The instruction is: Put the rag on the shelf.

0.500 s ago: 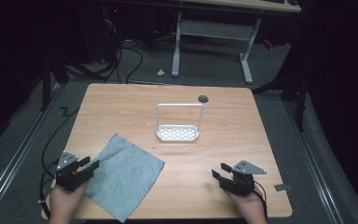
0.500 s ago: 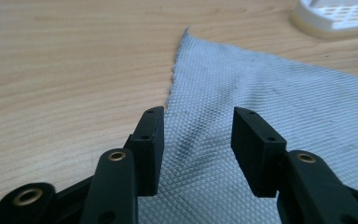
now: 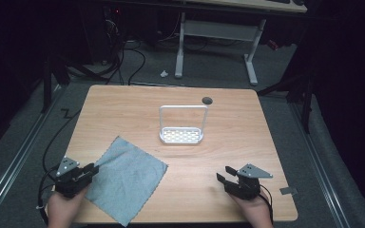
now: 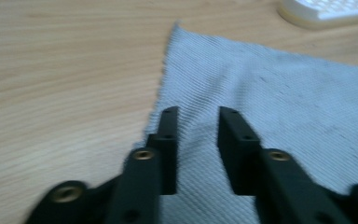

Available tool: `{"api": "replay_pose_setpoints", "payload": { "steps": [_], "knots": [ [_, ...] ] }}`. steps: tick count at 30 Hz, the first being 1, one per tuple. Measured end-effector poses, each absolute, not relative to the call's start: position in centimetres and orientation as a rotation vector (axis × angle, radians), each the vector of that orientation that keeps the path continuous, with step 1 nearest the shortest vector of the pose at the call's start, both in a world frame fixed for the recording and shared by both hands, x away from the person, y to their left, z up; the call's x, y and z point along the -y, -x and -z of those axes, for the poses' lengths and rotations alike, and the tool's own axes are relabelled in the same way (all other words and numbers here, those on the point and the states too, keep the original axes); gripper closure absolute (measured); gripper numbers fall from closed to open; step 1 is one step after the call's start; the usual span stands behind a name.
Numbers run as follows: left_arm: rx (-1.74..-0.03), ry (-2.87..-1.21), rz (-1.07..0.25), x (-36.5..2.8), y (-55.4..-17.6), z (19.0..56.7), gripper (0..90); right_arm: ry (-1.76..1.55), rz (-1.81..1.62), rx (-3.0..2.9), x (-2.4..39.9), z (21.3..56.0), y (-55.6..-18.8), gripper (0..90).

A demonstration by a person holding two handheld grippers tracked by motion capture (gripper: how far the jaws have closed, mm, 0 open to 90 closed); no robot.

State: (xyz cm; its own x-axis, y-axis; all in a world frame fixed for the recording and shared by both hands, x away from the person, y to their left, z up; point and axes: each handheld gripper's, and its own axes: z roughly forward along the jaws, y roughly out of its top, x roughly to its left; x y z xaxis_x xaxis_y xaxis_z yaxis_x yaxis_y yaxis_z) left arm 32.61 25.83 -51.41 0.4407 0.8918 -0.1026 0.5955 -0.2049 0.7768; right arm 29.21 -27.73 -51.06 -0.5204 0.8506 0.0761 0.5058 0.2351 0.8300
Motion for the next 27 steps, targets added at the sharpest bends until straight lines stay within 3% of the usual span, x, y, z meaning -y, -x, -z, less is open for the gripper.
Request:
{"api": "replay_pose_setpoints", "payload": {
  "steps": [1,2,10,18,22,27],
  "knots": [
    [-1.254,-1.912,-0.48,-25.8,-32.6,51.4,89.3,-1.246,-1.196,-2.123,27.7,51.1,-29.2,50.4],
    [-1.221,-1.945,-0.443,-24.9,-32.4,51.2,89.9,-1.246,-1.194,-2.124,27.7,51.1,-29.2,50.5],
    [-1.067,-2.174,-0.376,-19.5,-31.4,51.8,90.0,-1.22,-1.196,-2.136,27.6,51.0,-29.2,50.6],
    [-1.005,-2.179,-0.279,-17.4,-30.9,52.3,89.9,-1.205,-1.19,-2.159,27.2,51.2,-29.3,50.8],
    [-0.85,-2.218,-0.168,-12.7,-29.8,52.3,89.8,-1.203,-1.187,-2.175,26.7,51.4,-29.5,51.9],
    [-0.838,-2.187,-0.281,-13.2,-30.1,51.0,86.6,-1.15,-1.226,-2.233,24.9,51.6,-29.1,58.7]
  ]
}}
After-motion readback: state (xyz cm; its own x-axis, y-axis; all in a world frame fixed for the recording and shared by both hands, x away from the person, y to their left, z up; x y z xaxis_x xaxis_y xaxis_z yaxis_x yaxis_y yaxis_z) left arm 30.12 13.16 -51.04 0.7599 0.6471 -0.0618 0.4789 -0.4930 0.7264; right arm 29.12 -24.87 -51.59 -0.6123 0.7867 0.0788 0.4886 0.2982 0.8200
